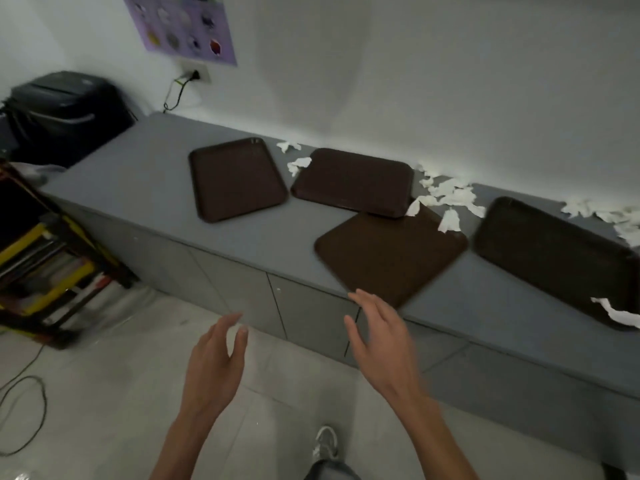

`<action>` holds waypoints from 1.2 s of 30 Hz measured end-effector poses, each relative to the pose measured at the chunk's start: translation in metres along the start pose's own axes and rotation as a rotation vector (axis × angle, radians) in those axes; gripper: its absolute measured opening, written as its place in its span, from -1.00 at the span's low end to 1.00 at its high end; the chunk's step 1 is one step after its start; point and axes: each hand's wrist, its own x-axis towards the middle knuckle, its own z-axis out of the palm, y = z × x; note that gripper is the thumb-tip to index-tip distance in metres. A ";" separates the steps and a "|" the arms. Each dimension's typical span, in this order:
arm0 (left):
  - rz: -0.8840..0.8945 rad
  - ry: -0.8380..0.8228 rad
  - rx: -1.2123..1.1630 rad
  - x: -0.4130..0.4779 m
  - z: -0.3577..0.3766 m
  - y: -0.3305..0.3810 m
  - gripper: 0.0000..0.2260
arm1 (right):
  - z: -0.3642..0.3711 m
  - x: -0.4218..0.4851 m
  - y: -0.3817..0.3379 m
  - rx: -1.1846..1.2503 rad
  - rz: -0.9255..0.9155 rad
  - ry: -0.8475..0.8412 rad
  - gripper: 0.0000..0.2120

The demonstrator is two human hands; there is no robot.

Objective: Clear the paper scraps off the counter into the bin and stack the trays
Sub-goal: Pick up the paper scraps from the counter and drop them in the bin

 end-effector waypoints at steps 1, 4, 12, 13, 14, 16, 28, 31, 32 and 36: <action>-0.016 0.002 -0.012 0.020 -0.004 -0.004 -0.70 | 0.010 0.025 -0.006 -0.006 -0.003 -0.015 -0.64; -0.013 -0.007 -0.014 0.076 -0.013 -0.015 -0.73 | 0.036 0.094 -0.021 -0.056 -0.008 -0.067 -0.62; 0.103 -0.057 0.013 0.271 -0.014 -0.033 -0.74 | 0.130 0.286 -0.038 -0.152 -0.020 -0.169 -0.63; 0.124 -0.066 0.011 0.302 -0.011 -0.034 -0.75 | 0.145 0.314 -0.038 -0.157 -0.007 -0.178 -0.62; 0.153 -0.074 0.011 0.335 -0.007 -0.036 -0.75 | 0.159 0.344 -0.039 -0.160 0.006 -0.180 -0.62; 0.218 -0.102 0.016 0.394 -0.001 -0.038 -0.76 | 0.184 0.398 -0.038 -0.203 0.028 -0.178 -0.62; 0.505 -0.405 0.219 0.653 -0.002 -0.026 -0.73 | 0.299 0.605 0.004 -0.645 0.227 -0.440 -0.49; 0.557 -0.433 0.235 0.697 0.008 -0.004 -0.72 | 0.306 0.603 0.004 -0.653 0.188 -0.401 -0.61; 0.572 -0.452 0.250 0.712 0.016 0.006 -0.72 | 0.303 0.601 -0.001 -0.635 0.186 -0.368 -0.65; 0.649 -0.503 0.348 0.769 0.062 0.048 -0.66 | 0.282 0.593 -0.032 -0.443 0.281 -0.237 -0.71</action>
